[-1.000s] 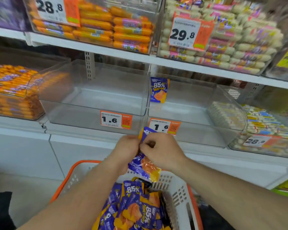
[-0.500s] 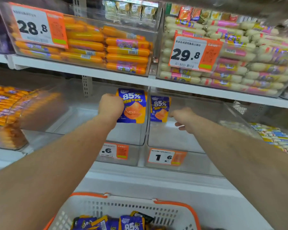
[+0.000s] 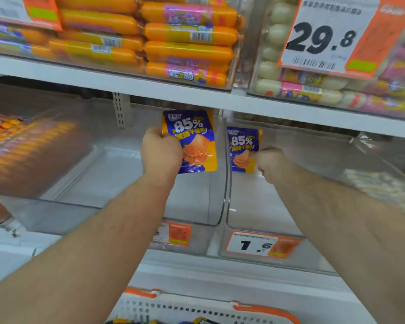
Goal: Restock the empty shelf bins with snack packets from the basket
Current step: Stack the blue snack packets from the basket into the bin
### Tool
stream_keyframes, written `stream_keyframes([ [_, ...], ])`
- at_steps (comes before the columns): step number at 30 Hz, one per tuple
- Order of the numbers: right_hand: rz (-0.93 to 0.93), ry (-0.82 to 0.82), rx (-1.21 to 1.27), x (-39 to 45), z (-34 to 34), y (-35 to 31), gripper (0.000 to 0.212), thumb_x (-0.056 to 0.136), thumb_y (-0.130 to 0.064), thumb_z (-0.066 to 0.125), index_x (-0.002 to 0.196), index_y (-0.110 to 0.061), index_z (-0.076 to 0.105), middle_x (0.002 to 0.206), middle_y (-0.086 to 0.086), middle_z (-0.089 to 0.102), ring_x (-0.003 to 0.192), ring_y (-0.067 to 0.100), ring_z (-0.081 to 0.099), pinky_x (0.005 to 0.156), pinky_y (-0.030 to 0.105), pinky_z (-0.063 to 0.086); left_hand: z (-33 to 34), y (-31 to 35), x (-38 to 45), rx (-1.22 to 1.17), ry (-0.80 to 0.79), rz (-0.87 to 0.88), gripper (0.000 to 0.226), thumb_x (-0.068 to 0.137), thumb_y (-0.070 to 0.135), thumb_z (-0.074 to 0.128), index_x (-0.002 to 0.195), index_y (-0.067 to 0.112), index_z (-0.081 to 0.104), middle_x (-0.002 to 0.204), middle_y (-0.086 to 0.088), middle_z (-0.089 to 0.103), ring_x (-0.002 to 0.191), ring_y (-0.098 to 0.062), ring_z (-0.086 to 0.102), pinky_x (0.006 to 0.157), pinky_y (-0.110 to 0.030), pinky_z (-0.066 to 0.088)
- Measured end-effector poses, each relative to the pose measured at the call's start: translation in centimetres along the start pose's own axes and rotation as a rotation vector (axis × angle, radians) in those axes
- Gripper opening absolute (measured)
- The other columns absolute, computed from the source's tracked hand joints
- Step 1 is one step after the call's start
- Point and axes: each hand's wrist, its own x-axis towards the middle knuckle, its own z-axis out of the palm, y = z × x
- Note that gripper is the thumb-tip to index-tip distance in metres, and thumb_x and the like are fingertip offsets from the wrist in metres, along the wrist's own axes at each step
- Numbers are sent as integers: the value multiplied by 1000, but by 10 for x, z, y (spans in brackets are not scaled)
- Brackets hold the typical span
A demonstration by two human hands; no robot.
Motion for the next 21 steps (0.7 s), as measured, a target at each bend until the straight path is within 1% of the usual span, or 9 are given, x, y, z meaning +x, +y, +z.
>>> stream_keyframes([
  [3,-31,-29,-57,-4,-14,-5,26,75,-19,81,74,-10,57,68,8,55,57,19,46,48,25,33,-1,1,-2,-34,-22,-3,37,62,13,35,88,14,62,84,-8,71,83,-34,68,78,-55,57],
  [6,36,-50,-79,-5,-27,-6,25,91,-19,65,71,-14,51,69,7,52,53,16,45,48,24,27,-1,-1,-1,-51,-43,-14,37,61,14,35,88,15,61,84,-7,72,83,-34,68,78,-56,57],
  [8,119,-99,-137,-5,-29,-1,28,96,-16,57,69,-15,48,61,6,45,49,14,39,48,23,23,-2,-1,-1,-69,-39,-24,39,60,14,34,89,14,61,85,-8,72,84,-36,68,77,-57,57],
  [11,212,-159,-245,-10,-21,8,32,99,-12,48,68,-14,43,46,3,39,48,12,32,48,23,22,-3,2,-4,-78,-43,-36,43,59,14,34,91,14,62,87,-9,72,85,-35,69,78,-55,57],
  [13,246,-170,-261,-15,-13,10,31,100,-9,43,70,-14,44,50,2,40,49,11,32,48,22,23,-3,3,-7,-86,-49,-45,40,61,13,35,90,13,61,89,-10,72,87,-36,68,79,-53,57],
  [16,289,-149,-305,-19,-3,13,31,101,-9,42,70,-14,45,60,0,43,50,8,36,48,19,25,-3,3,-7,-88,-61,-61,29,75,4,37,88,16,59,89,-9,72,86,-33,69,78,-49,58],
  [18,315,-154,-312,-22,0,15,27,101,-11,45,74,-12,47,56,-1,50,48,8,43,46,18,29,-2,2,-6,-80,-63,-70,28,81,1,37,87,19,58,90,-8,71,86,-31,69,76,-44,58],
  [20,344,-172,-300,-27,1,12,21,100,-11,50,79,-9,50,50,0,57,47,9,52,42,19,37,-1,3,-5,-75,-73,-74,27,83,1,36,86,19,57,91,-8,71,85,-30,69,75,-43,58],
  [21,372,-200,-253,-30,1,9,17,99,-9,51,82,-5,51,52,3,60,45,11,56,42,20,43,0,3,-5,-75,-81,-74,27,84,1,36,85,19,57,91,-9,71,85,-30,69,75,-43,58],
])
